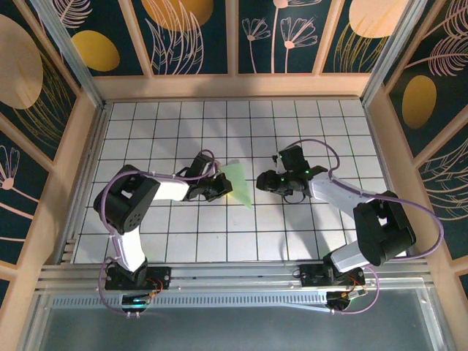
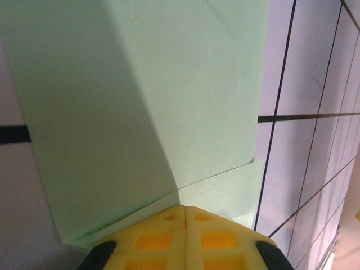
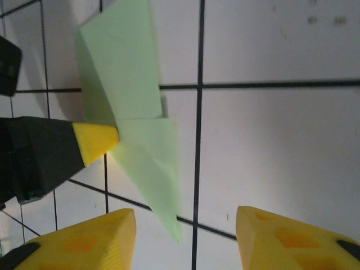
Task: Fold a paper plane with a square sheet of paper (fold left side to right side)
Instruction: Third fold the triangle at the center of the table, then fourth fold the wing at the center of the table.
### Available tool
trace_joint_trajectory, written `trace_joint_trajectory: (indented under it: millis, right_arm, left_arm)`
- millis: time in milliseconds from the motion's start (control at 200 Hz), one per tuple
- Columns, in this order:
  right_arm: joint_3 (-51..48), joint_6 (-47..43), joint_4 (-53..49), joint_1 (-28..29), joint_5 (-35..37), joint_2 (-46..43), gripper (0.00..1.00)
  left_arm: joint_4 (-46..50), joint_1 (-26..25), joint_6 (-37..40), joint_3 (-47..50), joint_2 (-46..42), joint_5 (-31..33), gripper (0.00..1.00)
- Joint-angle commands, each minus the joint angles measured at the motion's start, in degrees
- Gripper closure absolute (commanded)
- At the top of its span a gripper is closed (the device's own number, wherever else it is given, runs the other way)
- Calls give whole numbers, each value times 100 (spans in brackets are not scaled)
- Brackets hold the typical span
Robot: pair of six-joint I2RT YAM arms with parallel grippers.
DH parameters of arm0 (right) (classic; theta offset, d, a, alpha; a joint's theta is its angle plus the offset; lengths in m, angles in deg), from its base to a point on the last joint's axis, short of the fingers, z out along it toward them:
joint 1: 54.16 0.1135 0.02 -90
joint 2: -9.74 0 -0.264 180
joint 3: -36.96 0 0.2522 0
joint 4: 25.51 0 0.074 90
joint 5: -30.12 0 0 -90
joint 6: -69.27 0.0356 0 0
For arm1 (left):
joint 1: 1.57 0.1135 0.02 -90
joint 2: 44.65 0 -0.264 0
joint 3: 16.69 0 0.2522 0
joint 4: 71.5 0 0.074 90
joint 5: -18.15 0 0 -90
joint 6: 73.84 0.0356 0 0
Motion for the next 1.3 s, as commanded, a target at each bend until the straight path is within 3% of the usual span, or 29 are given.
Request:
trace_joint_trajectory:
  millis: [0, 40, 220, 335, 726, 821, 996, 1296]
  right_arm:
    - [118, -733, 530, -36, -95, 250, 48]
    - [196, -866, 603, -30, -210, 420, 48]
    - [524, -1304, 770, 7, -569, 1114, 49]
    - [669, -1400, 981, 7, -704, 1466, 49]
    - [788, -1273, 1413, 198, -1211, 2007, 59]
    - [792, -1241, 1471, 202, -1224, 1964, 69]
    - [697, -1277, 1286, 196, -1004, 1638, 100]
    - [259, -1086, 1601, 192, -978, 1012, 100]
  left_arm:
    - [127, -79, -214, 16, 425, 281, 100]
    - [125, -80, -203, -40, 360, 286, 100]
    - [545, -58, 122, -266, -185, 625, 75]
    - [737, 31, 202, -227, -474, 800, 67]
    - [646, 740, 304, 282, -832, 589, 63]
    - [643, 796, 377, 244, -773, 495, 61]
    - [527, 909, 410, 176, -638, 302, 58]
    - [91, 981, 300, -80, -305, -225, 57]
